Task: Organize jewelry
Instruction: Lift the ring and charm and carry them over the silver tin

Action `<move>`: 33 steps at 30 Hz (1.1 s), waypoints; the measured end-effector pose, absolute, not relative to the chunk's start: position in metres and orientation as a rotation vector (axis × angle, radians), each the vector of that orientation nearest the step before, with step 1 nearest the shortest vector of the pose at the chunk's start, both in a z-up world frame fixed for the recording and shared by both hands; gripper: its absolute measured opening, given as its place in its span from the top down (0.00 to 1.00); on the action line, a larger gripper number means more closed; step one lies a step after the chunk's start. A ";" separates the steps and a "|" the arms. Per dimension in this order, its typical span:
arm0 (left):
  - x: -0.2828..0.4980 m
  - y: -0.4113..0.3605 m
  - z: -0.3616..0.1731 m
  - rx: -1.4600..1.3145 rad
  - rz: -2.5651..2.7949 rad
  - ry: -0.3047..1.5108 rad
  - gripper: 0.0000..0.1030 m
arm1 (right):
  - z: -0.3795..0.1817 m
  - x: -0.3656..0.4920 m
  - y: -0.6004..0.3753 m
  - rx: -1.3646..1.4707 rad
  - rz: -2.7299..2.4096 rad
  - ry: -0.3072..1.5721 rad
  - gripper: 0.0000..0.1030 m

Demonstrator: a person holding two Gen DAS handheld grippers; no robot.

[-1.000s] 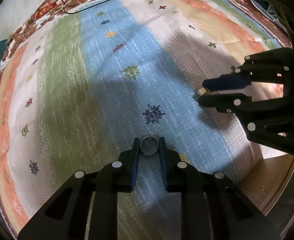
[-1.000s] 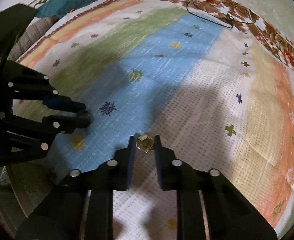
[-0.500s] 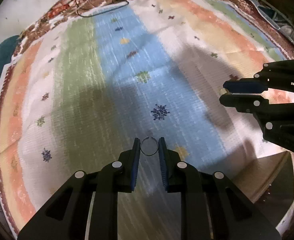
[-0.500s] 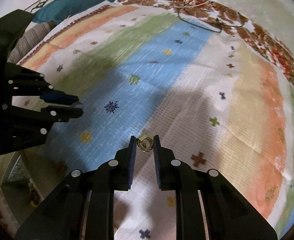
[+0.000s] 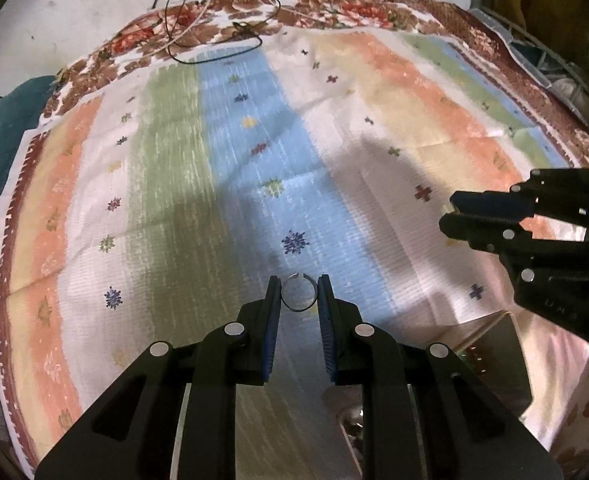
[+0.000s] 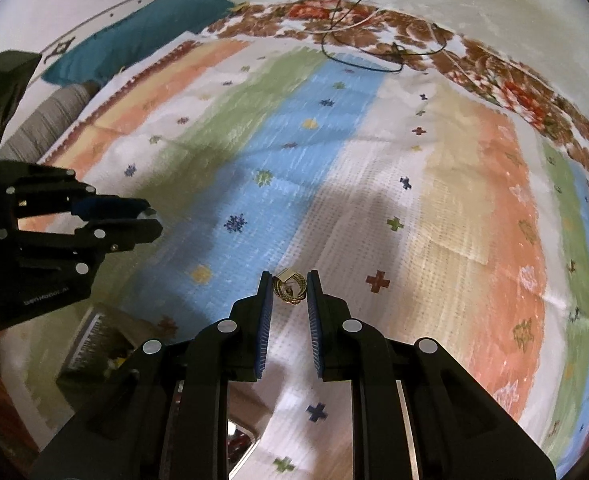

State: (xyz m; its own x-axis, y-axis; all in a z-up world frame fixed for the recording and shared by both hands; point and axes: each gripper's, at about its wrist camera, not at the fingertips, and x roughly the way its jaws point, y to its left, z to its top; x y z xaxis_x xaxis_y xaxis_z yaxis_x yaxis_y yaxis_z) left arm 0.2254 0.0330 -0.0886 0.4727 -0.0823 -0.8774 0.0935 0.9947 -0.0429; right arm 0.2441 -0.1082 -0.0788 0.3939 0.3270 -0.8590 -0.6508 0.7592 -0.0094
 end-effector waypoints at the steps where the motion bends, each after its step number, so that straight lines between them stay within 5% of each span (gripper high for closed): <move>1: 0.223 0.032 -0.086 0.007 -0.102 1.067 0.82 | -0.076 0.243 -0.109 -0.367 0.631 0.983 0.83; 33: 0.141 0.009 -0.015 -0.064 -0.099 0.920 0.82 | -0.022 0.161 -0.134 -0.200 0.504 0.935 0.82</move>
